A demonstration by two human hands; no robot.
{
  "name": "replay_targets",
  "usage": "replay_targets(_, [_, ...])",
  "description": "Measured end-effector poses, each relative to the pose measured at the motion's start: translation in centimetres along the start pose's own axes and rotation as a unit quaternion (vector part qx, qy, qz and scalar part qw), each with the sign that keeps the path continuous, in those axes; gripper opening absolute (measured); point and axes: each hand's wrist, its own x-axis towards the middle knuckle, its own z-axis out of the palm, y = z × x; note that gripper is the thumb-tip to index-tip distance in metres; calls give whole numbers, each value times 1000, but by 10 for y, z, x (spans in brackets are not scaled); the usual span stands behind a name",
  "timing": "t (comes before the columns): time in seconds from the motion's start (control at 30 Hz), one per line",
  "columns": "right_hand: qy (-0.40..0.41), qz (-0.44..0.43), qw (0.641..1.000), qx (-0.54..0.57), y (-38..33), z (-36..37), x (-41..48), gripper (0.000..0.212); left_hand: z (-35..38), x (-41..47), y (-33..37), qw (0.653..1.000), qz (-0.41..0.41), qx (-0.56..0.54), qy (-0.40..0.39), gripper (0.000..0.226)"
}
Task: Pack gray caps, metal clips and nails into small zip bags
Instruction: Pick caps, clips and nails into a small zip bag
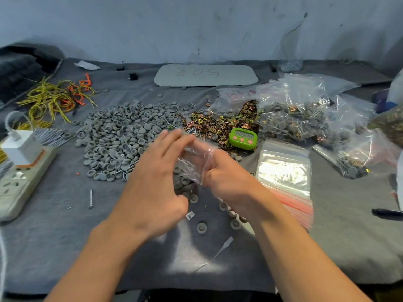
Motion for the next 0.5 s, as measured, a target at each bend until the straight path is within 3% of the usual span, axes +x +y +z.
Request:
replay_targets(0.07, [6,12,997,-75,0,0,0,72,4,2,2,996,22,85,4,110])
replay_targets(0.13, [4,5,998,-63,2,3,-2,52,9,5,6,993,31,113,15,104])
replay_targets(0.2, [-10,-5,1000,-27,0,6,-3,25,12,7,8,994,20,96,41,86])
replay_targets(0.27, [10,16,1000,12,-1,3,-3,21,13,9,6,993,-1,84,85,66])
replay_targets(0.33, [119,26,992,35,-1,-5,-2,27,12,9,-2,988,-38,78,125,58])
replay_targets(0.4, [273,47,961,-6,2,-18,0,42,10,11,-15,985,-63,68,148,60])
replay_targets(0.47, [368,80,912,-161,7,-31,5,39,8,11,-26,984,-77,62,151,67])
replay_targets(0.5, [368,95,891,-247,8,-37,8,32,8,12,-30,984,-83,64,145,71])
